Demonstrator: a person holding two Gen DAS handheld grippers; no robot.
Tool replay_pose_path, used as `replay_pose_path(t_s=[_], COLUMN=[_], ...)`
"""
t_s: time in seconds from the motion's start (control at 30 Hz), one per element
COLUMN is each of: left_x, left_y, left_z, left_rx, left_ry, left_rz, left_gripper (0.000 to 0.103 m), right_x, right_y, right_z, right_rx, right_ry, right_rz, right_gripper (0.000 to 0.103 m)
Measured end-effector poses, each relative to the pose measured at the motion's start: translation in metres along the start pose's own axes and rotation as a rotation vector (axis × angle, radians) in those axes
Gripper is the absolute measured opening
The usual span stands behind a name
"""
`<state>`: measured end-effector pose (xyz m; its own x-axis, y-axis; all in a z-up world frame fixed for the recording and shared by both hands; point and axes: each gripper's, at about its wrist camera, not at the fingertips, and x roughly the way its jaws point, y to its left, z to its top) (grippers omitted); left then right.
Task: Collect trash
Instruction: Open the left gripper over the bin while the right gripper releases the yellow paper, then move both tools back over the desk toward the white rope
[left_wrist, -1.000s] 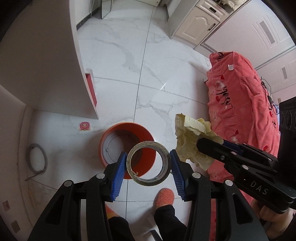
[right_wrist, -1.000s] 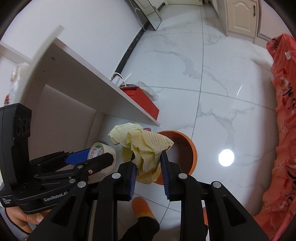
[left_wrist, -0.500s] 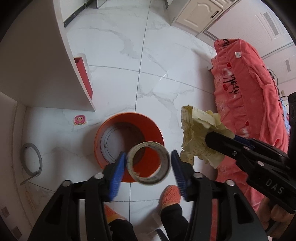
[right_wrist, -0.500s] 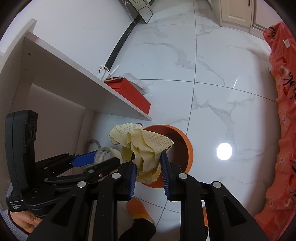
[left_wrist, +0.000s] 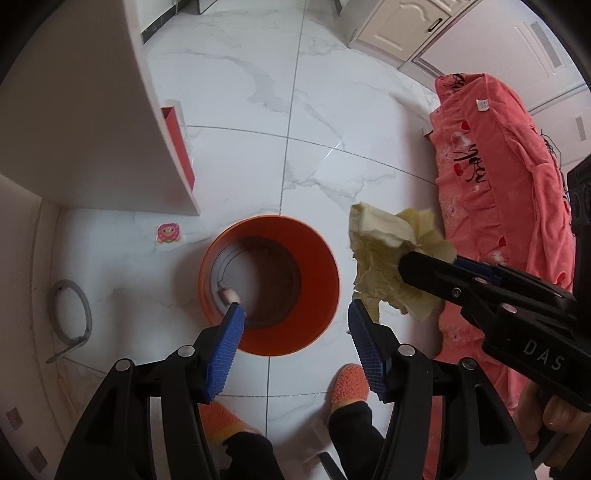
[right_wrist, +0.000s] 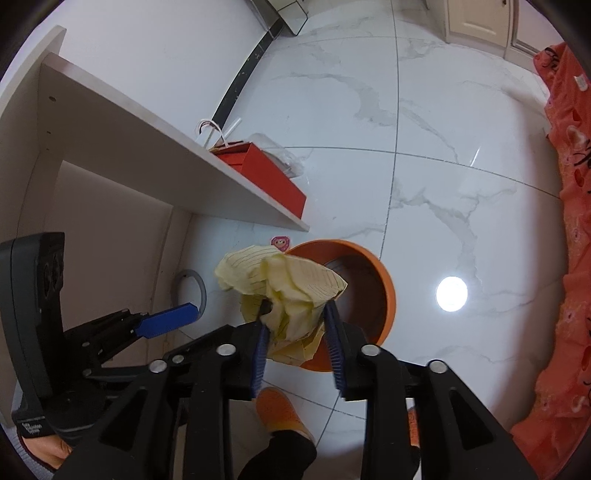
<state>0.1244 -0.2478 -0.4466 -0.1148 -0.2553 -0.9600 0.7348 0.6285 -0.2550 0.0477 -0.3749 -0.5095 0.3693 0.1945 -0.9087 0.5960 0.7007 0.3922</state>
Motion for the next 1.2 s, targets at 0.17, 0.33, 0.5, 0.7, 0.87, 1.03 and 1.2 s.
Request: replay_pose_path(t_s=[0.17, 0.33, 0.5, 0.7, 0.87, 1.03, 1.2], left_x=[0.0, -0.002, -0.002, -0.009, -0.035, -0.086, -0.143], left_y=[0.009, 0.015, 0.017, 0.014, 0.002, -0.022, -0.038], left_z=[-0.001, -0.004, -0.007, -0.009, -0.01, -0.014, -0.024], left_rx=[-0.021, -0.042, -0.053, -0.053, -0.048, -0.04, -0.068], left_ry=[0.006, 0.006, 0.008, 0.007, -0.024, -0.103, -0.21], left_rz=[0.03, 0.043, 0.047, 0.05, 0.061, 0.061, 0.072], left_gripper=[0.06, 0.06, 0.06, 0.06, 0.06, 0.071, 0.079], right_x=[0.008, 0.011, 0.009, -0.005, -0.046, -0.104, -0.163], right_y=[0.006, 0.007, 0.011, 0.014, 0.021, 0.021, 0.03], right_z=[0.0, -0.002, -0.004, -0.006, -0.014, -0.019, -0.024], right_rx=[-0.01, -0.001, -0.006, 0.001, -0.039, -0.031, -0.084], right_ry=[0.005, 0.012, 0.009, -0.01, -0.086, -0.146, -0.19], right_rz=[-0.015, -0.01, -0.015, -0.033, -0.064, -0.041, -0.058], right_gripper=[0.041, 0.06, 0.061, 0.061, 0.077, 0.089, 0.089])
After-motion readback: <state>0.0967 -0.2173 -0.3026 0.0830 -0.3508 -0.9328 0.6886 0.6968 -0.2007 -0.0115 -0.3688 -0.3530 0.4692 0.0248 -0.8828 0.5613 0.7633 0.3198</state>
